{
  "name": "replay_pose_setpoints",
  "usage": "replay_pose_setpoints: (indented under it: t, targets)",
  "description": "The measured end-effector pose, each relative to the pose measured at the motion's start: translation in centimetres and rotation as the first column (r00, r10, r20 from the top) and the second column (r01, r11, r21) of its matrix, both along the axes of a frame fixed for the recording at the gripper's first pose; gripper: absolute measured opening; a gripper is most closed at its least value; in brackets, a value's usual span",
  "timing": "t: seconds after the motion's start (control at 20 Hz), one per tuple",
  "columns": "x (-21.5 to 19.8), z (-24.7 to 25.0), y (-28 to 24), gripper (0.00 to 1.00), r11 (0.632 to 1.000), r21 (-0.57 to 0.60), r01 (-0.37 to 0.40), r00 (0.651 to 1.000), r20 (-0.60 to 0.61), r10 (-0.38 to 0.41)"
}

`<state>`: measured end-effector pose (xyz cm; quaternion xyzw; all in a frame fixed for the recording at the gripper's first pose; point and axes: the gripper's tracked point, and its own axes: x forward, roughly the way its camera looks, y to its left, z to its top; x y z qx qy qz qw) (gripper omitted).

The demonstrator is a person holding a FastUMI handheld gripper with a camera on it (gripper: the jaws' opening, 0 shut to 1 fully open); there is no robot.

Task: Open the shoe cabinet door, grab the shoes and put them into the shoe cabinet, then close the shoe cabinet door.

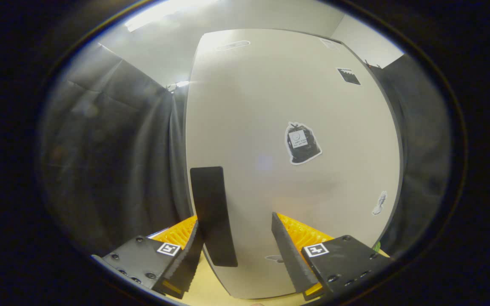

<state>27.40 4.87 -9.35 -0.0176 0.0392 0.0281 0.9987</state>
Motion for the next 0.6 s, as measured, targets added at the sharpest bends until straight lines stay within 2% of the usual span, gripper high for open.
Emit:
replay_pose_setpoints:
  t: [0.6]
  targets:
    - [0.51,-0.20,0.02,0.90,0.999,-0.002,0.032,0.999,0.006,-0.032]
